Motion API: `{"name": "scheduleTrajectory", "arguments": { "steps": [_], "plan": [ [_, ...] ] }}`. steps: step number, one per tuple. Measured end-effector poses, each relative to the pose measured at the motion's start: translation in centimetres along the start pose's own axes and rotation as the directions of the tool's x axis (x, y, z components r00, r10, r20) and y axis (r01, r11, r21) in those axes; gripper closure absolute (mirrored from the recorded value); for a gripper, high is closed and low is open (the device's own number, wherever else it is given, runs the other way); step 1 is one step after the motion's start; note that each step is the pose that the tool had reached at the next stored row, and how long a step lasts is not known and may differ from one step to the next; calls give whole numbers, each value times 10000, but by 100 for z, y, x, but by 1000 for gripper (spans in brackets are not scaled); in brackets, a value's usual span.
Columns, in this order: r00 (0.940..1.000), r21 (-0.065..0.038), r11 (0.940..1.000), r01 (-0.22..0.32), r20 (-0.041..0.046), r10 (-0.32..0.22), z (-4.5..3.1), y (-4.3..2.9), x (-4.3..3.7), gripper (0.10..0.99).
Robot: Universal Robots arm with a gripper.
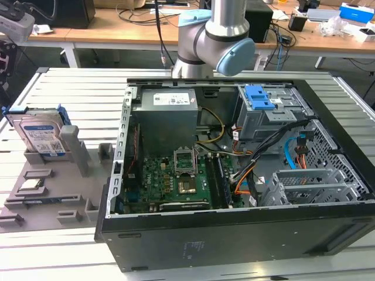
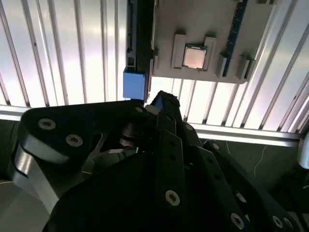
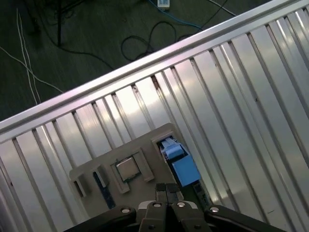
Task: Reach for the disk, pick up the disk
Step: 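Pick up the disk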
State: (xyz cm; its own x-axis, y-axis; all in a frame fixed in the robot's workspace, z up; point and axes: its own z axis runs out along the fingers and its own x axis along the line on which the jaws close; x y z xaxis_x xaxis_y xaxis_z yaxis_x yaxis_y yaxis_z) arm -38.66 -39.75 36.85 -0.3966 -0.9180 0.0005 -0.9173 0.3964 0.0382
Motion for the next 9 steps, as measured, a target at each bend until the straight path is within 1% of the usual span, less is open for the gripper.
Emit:
{"name": "scheduleTrajectory", "arguments": {
  "steps": [5, 8, 9],
  "plan": [
    [9976, 0, 9976, 699, -26, -699, 0, 0, 0, 980],
    [9941, -2, 9941, 1086, -41, -1086, 0, 0, 0, 980],
    [9921, -2, 9921, 1257, -48, -1257, 0, 0, 0, 980]
  ]
}}
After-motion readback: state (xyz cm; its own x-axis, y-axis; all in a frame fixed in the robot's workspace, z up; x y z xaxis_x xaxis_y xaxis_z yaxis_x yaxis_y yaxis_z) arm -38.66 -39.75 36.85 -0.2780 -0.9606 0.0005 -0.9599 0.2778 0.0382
